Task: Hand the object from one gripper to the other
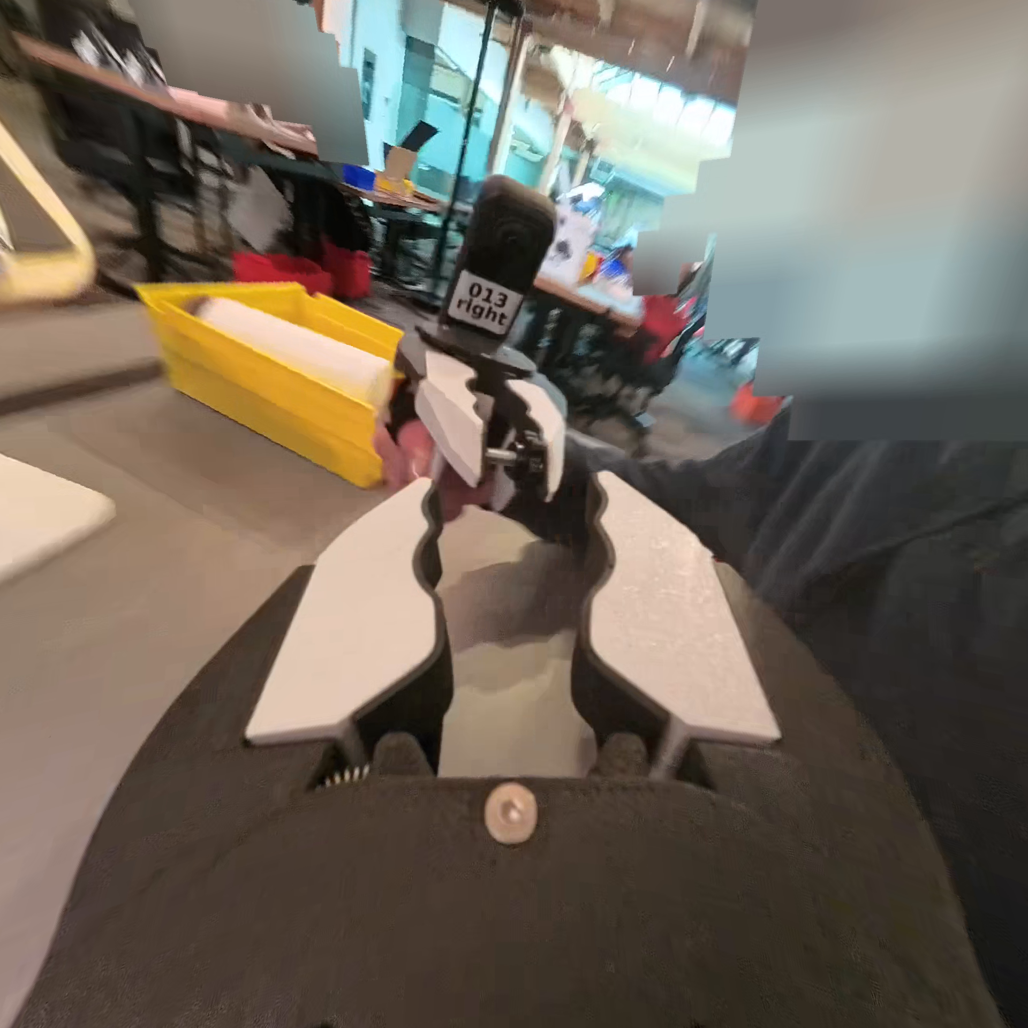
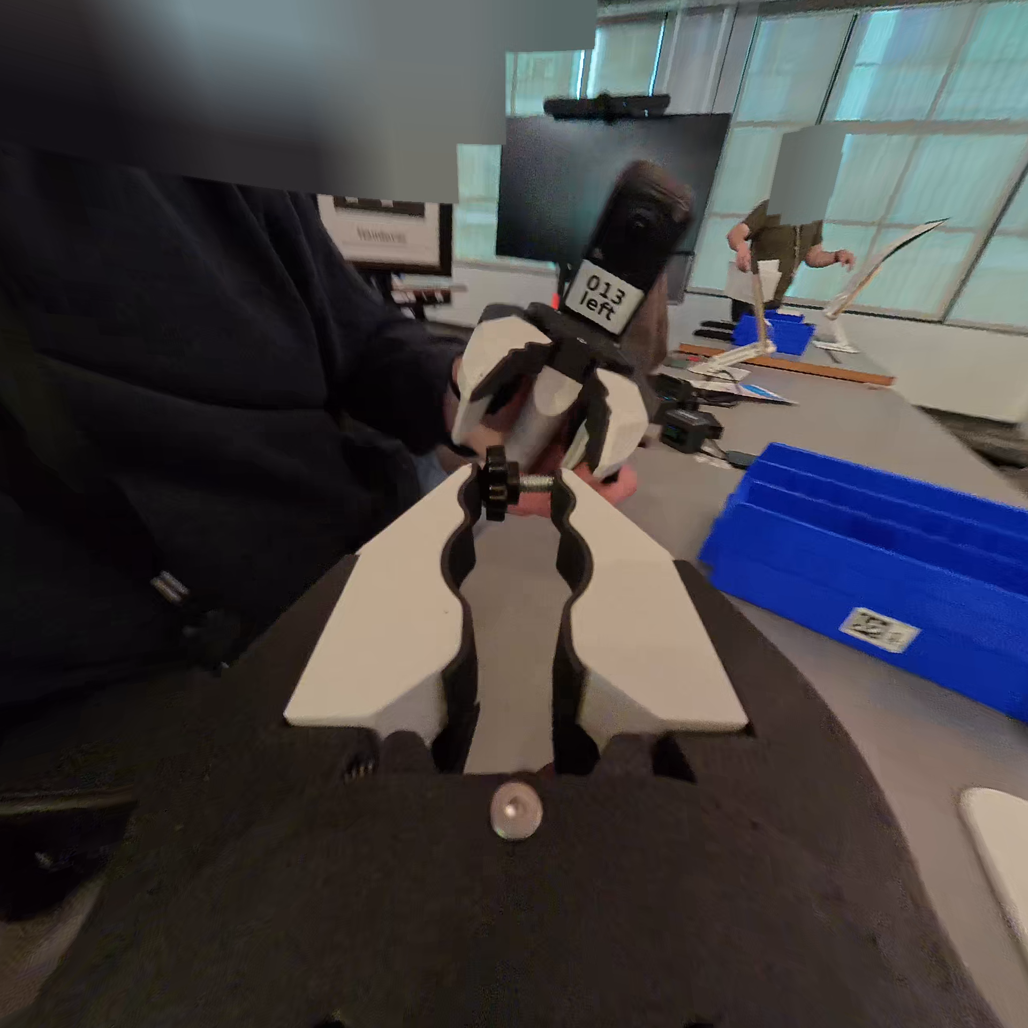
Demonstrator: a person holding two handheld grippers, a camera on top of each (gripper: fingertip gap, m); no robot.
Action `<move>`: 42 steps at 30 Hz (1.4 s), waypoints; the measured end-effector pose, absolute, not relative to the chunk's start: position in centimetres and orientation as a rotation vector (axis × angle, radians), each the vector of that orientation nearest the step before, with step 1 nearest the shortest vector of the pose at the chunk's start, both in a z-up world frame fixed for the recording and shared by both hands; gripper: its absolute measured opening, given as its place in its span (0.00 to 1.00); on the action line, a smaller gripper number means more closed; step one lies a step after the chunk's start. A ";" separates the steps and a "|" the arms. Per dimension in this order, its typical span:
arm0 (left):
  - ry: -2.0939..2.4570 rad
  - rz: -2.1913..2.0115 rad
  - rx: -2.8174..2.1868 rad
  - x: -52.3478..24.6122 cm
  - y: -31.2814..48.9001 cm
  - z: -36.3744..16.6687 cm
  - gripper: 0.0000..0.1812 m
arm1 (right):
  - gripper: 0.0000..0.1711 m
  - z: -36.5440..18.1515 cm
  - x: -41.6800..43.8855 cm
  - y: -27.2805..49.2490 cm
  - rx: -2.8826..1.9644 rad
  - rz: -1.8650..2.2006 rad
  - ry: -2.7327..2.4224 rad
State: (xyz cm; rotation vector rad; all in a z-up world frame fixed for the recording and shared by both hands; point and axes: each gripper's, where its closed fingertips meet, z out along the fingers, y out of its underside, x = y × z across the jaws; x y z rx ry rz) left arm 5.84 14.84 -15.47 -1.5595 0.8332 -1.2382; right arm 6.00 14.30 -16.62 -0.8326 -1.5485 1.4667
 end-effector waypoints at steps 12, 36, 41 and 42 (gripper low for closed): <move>0.447 -1.817 -1.574 7.7 15.3 -17.0 0.25 | 0.13 -18.3 4.2 15.2 -0.694 0.654 -1.728; 0.450 -1.756 -1.552 8.1 15.2 -17.8 0.15 | 0.13 -18.3 3.2 15.8 -0.667 0.374 -1.648; 0.452 -1.748 -1.546 8.1 15.3 -17.9 0.13 | 0.13 -18.4 3.2 15.8 -0.659 0.337 -1.649; 0.454 -1.742 -1.548 8.0 15.3 -18.0 0.13 | 0.14 -18.4 3.2 15.9 -0.656 0.329 -1.647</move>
